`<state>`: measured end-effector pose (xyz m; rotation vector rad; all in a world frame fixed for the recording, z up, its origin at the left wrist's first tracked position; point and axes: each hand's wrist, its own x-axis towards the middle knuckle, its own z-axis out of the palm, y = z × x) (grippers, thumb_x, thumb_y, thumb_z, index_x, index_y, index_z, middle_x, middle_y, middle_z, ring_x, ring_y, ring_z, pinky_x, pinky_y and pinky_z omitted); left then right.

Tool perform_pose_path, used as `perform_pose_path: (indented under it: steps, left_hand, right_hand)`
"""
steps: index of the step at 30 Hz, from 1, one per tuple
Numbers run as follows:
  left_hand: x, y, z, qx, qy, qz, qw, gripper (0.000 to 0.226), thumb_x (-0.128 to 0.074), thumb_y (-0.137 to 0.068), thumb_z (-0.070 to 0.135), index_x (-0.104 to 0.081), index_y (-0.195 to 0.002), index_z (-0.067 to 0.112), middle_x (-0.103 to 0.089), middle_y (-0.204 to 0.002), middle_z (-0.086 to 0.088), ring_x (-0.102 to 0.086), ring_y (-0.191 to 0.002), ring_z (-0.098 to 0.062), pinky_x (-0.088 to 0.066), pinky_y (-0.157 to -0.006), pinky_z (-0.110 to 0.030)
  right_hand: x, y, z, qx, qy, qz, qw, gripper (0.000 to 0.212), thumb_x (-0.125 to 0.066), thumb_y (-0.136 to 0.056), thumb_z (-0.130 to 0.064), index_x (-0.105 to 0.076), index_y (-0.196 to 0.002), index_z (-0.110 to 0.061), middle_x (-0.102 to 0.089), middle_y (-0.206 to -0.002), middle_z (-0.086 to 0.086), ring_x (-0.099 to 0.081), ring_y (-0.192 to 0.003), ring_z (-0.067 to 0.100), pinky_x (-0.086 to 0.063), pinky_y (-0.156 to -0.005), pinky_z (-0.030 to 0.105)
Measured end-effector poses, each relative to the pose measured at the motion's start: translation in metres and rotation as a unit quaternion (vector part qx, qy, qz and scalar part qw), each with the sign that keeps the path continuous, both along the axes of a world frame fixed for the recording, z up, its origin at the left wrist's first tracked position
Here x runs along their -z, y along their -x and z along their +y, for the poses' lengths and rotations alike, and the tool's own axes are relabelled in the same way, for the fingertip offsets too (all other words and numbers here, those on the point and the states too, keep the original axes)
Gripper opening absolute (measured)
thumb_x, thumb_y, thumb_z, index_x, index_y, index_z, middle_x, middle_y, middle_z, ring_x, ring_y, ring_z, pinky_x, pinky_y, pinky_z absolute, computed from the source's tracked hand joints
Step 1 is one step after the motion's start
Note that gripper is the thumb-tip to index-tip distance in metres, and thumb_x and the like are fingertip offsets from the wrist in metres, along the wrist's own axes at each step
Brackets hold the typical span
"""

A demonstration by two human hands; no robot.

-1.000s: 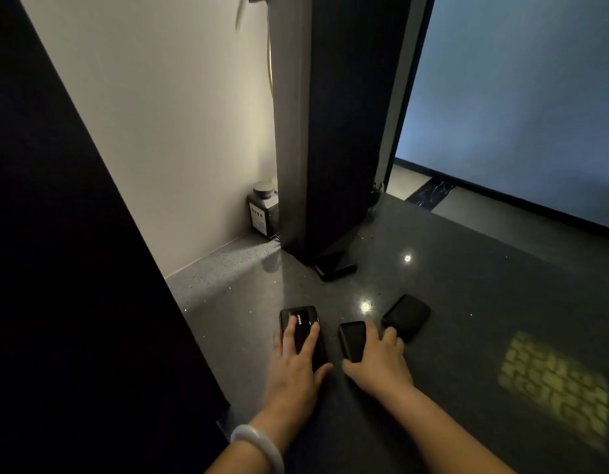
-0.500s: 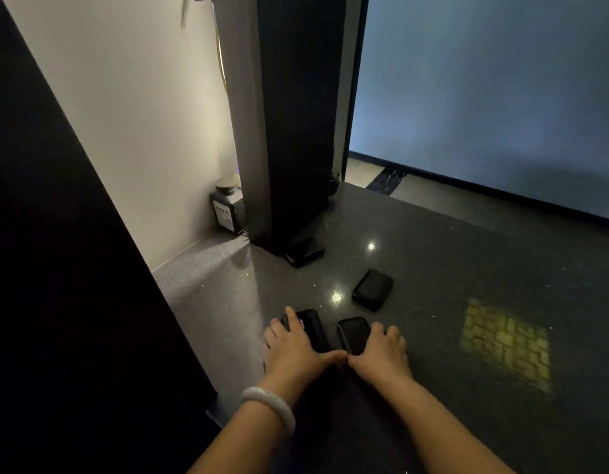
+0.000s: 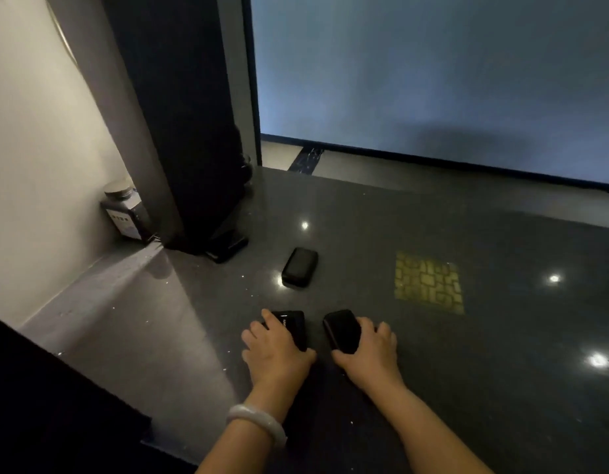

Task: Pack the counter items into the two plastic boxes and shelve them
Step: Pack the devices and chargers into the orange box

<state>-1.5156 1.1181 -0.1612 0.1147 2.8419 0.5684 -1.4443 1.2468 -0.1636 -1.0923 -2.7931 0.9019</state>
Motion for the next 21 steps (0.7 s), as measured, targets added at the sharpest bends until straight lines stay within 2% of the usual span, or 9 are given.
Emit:
perform_pose_path:
  steps: [3, 7, 10, 13, 16, 19, 21]
  left_hand:
    - [-0.002, -0.025, 0.020, 0.054, -0.036, -0.009, 0.998, 0.111, -0.072, -0.072, 0.050, -0.006, -0.152, 0.012, -0.028, -0.142, -0.012, -0.024, -0.129, -0.030, -0.035, -0.105, -0.044]
    - [-0.014, -0.070, 0.059, 0.138, -0.126, 0.007, 0.982, 0.107, -0.071, -0.073, 0.044, -0.006, -0.152, 0.014, -0.025, -0.140, -0.008, -0.019, -0.125, -0.025, -0.039, -0.100, -0.036]
    - [-0.029, -0.110, 0.097, 0.205, -0.143, 0.011, 0.968, 0.108, -0.073, -0.074, 0.043, -0.006, -0.153, 0.014, -0.027, -0.139, -0.007, -0.020, -0.126, -0.024, -0.040, -0.100, -0.035]
    - [-0.048, -0.165, 0.140, 0.271, -0.154, 0.004, 0.950, 0.107, -0.072, -0.075, 0.045, -0.006, -0.153, 0.013, -0.028, -0.140, -0.007, -0.020, -0.128, -0.025, -0.039, -0.105, -0.039]
    - [-0.066, -0.234, 0.182, 0.333, -0.158, -0.001, 0.930, 0.105, -0.071, -0.076, 0.048, -0.007, -0.153, 0.015, -0.029, -0.140, -0.007, -0.020, -0.129, -0.025, -0.038, -0.103, -0.040]
    - [-0.080, -0.308, 0.219, 0.401, -0.173, 0.004, 0.899, 0.098, -0.071, -0.075, 0.049, -0.018, -0.151, 0.015, -0.035, -0.135, -0.007, -0.025, -0.124, -0.023, -0.040, -0.099, -0.038]
    - [-0.089, -0.358, 0.239, 0.443, -0.185, -0.008, 0.877, 0.093, -0.071, -0.074, 0.048, -0.025, -0.147, 0.016, -0.037, -0.132, -0.006, -0.026, -0.122, -0.022, -0.039, -0.098, -0.036]
  right_hand:
    - [-0.003, -0.034, 0.024, 0.048, 0.013, 0.031, 0.998, 0.070, -0.073, -0.076, -0.041, -0.039, -0.135, -0.022, -0.035, -0.126, 0.004, -0.033, -0.119, 0.023, -0.035, -0.097, 0.031]
    - [-0.017, -0.089, 0.061, 0.118, 0.011, 0.060, 0.991, 0.072, -0.073, -0.076, -0.040, -0.037, -0.137, -0.023, -0.035, -0.127, 0.004, -0.034, -0.118, 0.022, -0.036, -0.096, 0.030]
    - [-0.031, -0.146, 0.092, 0.163, 0.018, 0.090, 0.982, 0.073, -0.073, -0.077, -0.039, -0.038, -0.138, -0.020, -0.041, -0.125, 0.003, -0.040, -0.117, 0.022, -0.039, -0.095, 0.031]
    - [-0.047, -0.219, 0.121, 0.212, 0.013, 0.116, 0.970, 0.073, -0.074, -0.077, -0.038, -0.041, -0.137, -0.017, -0.045, -0.121, 0.003, -0.047, -0.112, 0.021, -0.044, -0.091, 0.032]
    - [-0.064, -0.303, 0.147, 0.271, -0.010, 0.130, 0.954, 0.068, -0.073, -0.077, -0.039, -0.044, -0.134, -0.016, -0.042, -0.112, -0.001, -0.049, -0.109, 0.020, -0.047, -0.087, 0.034]
    - [-0.083, -0.388, 0.166, 0.327, -0.037, 0.139, 0.934, 0.062, -0.070, -0.080, -0.040, -0.045, -0.132, -0.019, -0.036, -0.105, -0.006, -0.047, -0.104, 0.017, -0.047, -0.080, 0.029]
    - [-0.096, -0.445, 0.173, 0.363, -0.063, 0.143, 0.919, 0.058, -0.069, -0.081, -0.040, -0.047, -0.130, -0.018, -0.039, -0.105, -0.004, -0.047, -0.103, 0.016, -0.047, -0.082, 0.030]
